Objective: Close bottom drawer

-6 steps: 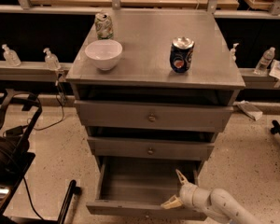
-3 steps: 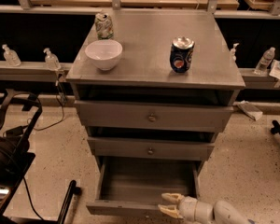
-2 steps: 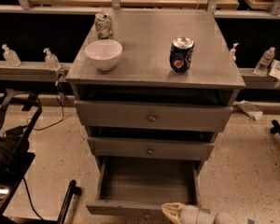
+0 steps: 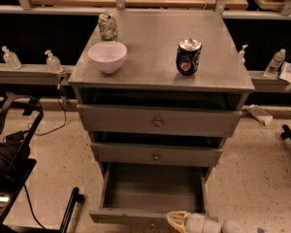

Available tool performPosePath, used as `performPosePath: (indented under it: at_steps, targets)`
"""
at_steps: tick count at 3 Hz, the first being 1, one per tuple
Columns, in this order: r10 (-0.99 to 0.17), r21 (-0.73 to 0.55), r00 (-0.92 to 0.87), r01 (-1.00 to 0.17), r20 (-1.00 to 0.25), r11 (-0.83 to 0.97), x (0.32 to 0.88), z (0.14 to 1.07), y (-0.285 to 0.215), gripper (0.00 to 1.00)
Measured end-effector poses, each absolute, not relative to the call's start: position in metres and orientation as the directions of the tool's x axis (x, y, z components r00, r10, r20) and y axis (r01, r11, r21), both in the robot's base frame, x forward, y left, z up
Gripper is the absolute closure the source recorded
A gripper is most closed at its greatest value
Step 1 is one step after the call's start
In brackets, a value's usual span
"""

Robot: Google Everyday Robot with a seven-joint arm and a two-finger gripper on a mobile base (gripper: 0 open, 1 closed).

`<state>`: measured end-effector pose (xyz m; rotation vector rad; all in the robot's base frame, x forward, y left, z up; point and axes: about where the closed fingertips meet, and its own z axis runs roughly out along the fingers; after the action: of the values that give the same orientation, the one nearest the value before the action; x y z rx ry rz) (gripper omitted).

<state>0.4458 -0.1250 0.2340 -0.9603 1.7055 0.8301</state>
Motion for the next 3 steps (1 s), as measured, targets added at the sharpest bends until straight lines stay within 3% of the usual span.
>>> performPosePath:
  at_steps: [3]
  targets:
    - [-0.454, 0.009, -0.172, -0.940, -0.874, 0.340, 0.370, 0.195, -0.136, 1.00]
